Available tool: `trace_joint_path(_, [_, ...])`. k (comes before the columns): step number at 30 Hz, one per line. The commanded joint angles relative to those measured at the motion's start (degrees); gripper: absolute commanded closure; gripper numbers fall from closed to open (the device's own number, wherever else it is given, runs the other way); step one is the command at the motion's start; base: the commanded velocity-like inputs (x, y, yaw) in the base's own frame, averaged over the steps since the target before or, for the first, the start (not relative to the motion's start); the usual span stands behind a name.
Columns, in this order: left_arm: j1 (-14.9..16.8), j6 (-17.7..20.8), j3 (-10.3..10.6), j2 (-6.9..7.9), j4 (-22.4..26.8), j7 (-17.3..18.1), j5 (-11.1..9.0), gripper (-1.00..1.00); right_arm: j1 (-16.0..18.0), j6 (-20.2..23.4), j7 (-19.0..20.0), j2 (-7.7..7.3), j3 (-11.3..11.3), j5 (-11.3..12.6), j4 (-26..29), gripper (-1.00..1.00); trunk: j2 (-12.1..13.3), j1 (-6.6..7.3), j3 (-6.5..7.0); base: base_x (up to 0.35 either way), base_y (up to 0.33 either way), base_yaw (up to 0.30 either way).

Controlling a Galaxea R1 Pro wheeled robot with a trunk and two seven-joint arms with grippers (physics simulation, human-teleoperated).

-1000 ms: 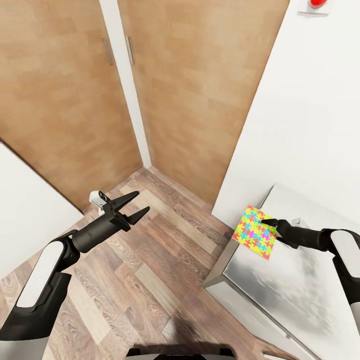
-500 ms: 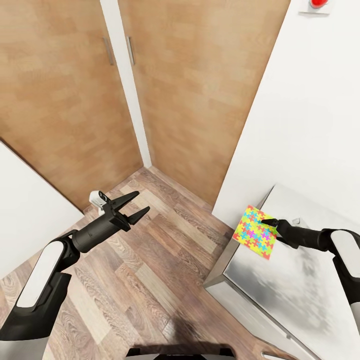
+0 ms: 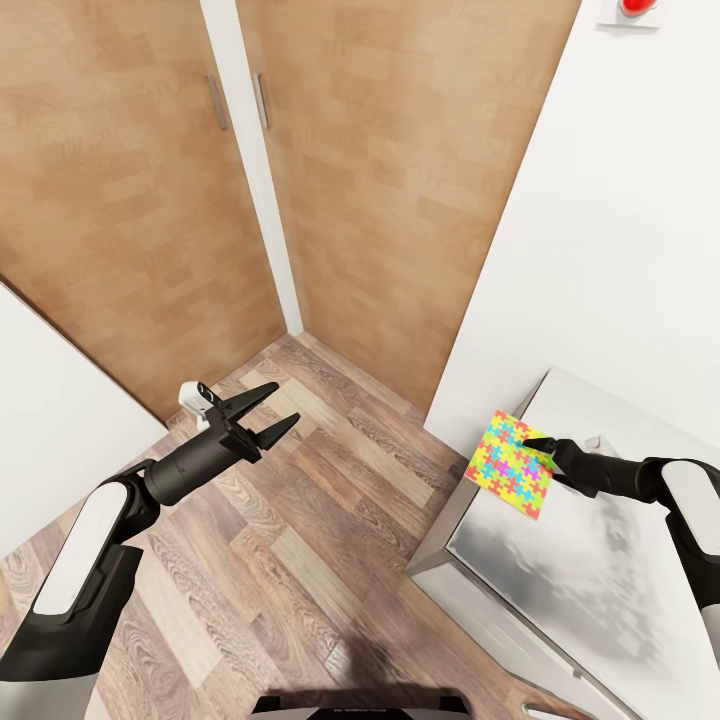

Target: Put all the toys in the child's room - the three board games (two on the bed and one on the table), the two jigsaw puzzles on the table, and the tennis ball on the table - inside the toy box on the table in the child's room.

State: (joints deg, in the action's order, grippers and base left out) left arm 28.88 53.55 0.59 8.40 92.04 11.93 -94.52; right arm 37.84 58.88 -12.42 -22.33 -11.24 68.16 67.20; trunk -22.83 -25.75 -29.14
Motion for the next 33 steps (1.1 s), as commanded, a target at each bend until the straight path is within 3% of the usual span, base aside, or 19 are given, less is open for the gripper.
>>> trace_joint_path(1, [0.04,0.05,0.06,0.04,-0.02,0.4,0.3,-1.0,0.04,0.18,-0.59,0.0,-0.05,0.6,0.04,-1.0,-0.09,-0.03,-0.08,0.0,0.0,0.0])
trace_joint_path(16, [0.04,0.01,0.07,-0.04,-0.09,0.38,0.61,-1.0,0.05,0.17,-0.59,0.01,-0.09,0.58,0.04,-1.0,-0.09,-0.03,-0.08,0.0,0.0,0.0])
trace_joint_path(26, [0.04,0.03,-0.13,-0.4,-0.49,0.39,4.61,-1.0,0.07,0.08,-0.66,-0.4,-0.27,0.36,0.1,-1.0,-0.09,-0.03,-0.08,0.0,0.0,0.0])
trace_joint_path(30, [0.04,0.0,-0.31,-0.27,-0.73,0.4,6.34,-1.0,0.03,-0.25,-0.68,-1.94,-1.27,0.16,0.11,-1.0,-0.09,-0.03,-0.08,0.0,0.0,0.0])
trace_joint_path(33, [0.04,-0.01,-0.49,-0.08,-2.38,0.62,8.86,-1.0,-0.22,-0.54,-0.62,-4.6,-3.53,0.11,0.14,-1.0,-0.09,-0.03,-0.08,0.0,0.0,0.0])
